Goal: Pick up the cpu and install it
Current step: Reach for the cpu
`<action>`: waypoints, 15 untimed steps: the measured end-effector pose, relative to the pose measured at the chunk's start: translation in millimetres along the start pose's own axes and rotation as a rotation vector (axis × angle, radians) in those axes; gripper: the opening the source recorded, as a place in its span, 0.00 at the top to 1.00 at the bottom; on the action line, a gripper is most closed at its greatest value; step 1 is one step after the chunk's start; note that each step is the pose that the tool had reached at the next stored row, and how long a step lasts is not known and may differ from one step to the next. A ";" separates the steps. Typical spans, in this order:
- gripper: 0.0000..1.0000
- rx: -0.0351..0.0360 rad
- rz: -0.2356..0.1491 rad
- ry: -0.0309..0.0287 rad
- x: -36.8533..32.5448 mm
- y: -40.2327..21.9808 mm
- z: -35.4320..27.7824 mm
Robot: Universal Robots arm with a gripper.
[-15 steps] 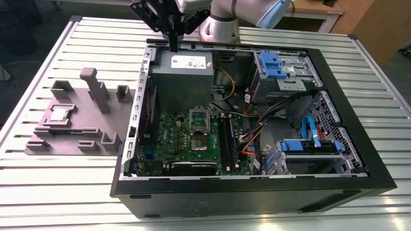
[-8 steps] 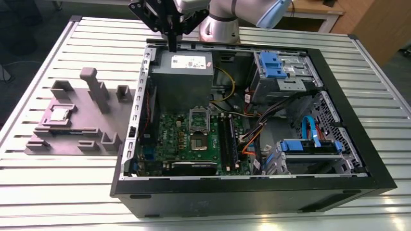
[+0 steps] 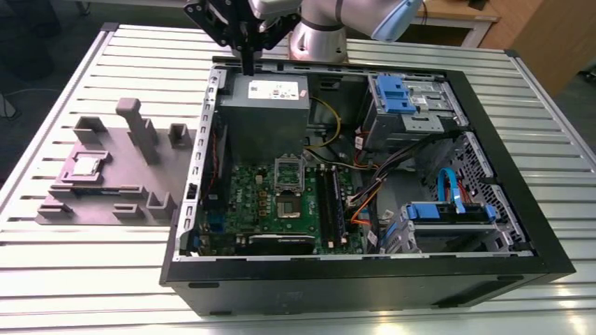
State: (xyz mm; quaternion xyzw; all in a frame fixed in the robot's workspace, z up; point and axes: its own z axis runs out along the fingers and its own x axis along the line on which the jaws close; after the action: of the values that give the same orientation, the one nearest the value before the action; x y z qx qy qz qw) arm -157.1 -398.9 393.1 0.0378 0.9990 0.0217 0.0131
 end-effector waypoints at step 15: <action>0.89 0.0000 0.000 0.0005 5.5 -0.5 0.5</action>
State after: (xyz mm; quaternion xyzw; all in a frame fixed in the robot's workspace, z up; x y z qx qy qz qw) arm -162.6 -399.0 392.4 0.0379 0.9990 0.0217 0.0128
